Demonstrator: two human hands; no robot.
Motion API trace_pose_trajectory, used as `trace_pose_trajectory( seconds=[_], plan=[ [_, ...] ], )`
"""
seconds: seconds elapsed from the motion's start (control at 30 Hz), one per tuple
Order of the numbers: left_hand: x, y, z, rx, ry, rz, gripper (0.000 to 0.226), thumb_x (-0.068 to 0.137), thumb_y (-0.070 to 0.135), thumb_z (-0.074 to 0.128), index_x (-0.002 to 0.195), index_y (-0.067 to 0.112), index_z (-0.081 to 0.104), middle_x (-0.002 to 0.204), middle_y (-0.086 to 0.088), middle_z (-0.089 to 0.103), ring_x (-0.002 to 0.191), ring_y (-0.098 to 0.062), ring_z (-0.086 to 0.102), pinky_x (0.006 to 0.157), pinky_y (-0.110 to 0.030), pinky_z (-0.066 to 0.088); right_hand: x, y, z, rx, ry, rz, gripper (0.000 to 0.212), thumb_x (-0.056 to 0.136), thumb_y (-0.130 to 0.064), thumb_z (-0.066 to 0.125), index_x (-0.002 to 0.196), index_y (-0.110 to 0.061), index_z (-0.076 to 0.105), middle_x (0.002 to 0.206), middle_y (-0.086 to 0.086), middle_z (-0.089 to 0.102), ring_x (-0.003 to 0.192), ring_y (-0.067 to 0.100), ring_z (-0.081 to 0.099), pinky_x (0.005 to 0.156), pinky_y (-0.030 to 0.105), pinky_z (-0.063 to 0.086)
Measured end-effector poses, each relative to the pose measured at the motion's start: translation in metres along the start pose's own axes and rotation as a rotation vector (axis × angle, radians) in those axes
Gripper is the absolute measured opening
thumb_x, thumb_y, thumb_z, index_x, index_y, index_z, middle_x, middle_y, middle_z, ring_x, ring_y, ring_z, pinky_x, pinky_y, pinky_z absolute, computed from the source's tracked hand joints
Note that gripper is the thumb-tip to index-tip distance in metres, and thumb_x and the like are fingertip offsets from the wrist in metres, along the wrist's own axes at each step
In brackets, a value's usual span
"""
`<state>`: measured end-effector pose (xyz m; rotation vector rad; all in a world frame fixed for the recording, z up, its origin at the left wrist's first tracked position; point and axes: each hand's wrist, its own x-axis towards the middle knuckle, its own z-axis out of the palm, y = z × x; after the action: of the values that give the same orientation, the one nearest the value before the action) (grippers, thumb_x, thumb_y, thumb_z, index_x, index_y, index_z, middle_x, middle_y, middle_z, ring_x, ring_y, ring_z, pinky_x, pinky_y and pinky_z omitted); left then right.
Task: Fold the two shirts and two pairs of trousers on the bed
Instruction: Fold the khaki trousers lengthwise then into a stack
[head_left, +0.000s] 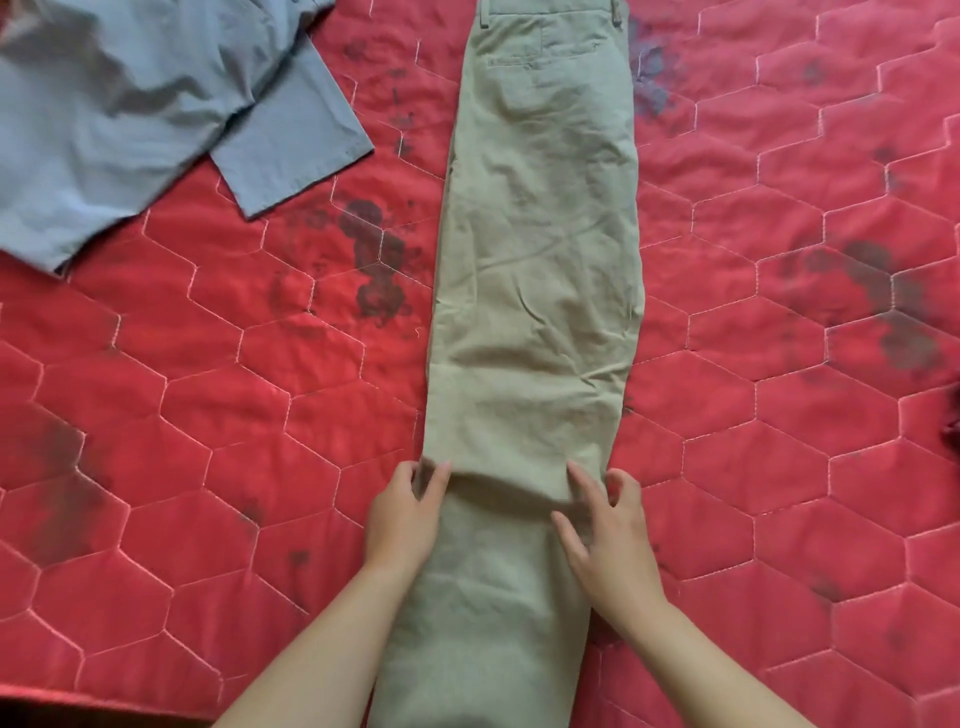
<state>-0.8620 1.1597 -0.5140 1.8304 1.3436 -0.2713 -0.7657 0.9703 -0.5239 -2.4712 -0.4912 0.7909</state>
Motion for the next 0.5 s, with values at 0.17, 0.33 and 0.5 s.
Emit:
trace_pose_trajectory(
  seconds=[0.17,0.33,0.5],
  plan=[
    [-0.023,-0.028,0.002,0.030,0.092,0.137,0.032,0.093,0.038,0.050,0.075,0.012,0.043,0.059,0.001,0.046,0.060,-0.027,0.049,0.053,-0.036,0.029,-0.026,0.005,0.018,0.125,0.108,0.025,0.057,0.084,-0.011,0.065,0.135,-0.025,0.046,0.112,0.004,0.034,0.096,0.014,0.042,0.087,0.018,0.034],
    [-0.039,-0.037,-0.008,0.142,0.194,0.266,0.019,0.093,0.036,0.050,0.089,0.017,0.053,0.083,0.002,0.055,0.079,-0.022,0.053,0.059,-0.027,0.033,-0.037,0.004,0.016,0.191,0.252,0.047,0.051,0.084,-0.005,0.062,0.129,-0.025,0.051,0.104,0.001,0.044,0.073,0.010,0.047,0.077,0.023,0.039],
    [-0.058,-0.051,-0.001,0.267,0.041,0.295,0.050,0.089,0.036,0.058,0.131,0.017,0.039,0.128,-0.003,0.044,0.116,-0.023,0.047,0.092,-0.036,0.042,-0.074,0.003,0.036,0.213,0.116,0.122,0.064,0.087,-0.015,0.061,0.142,-0.030,0.032,0.131,-0.001,0.047,0.111,0.009,0.049,0.093,0.020,0.033]
  ],
)
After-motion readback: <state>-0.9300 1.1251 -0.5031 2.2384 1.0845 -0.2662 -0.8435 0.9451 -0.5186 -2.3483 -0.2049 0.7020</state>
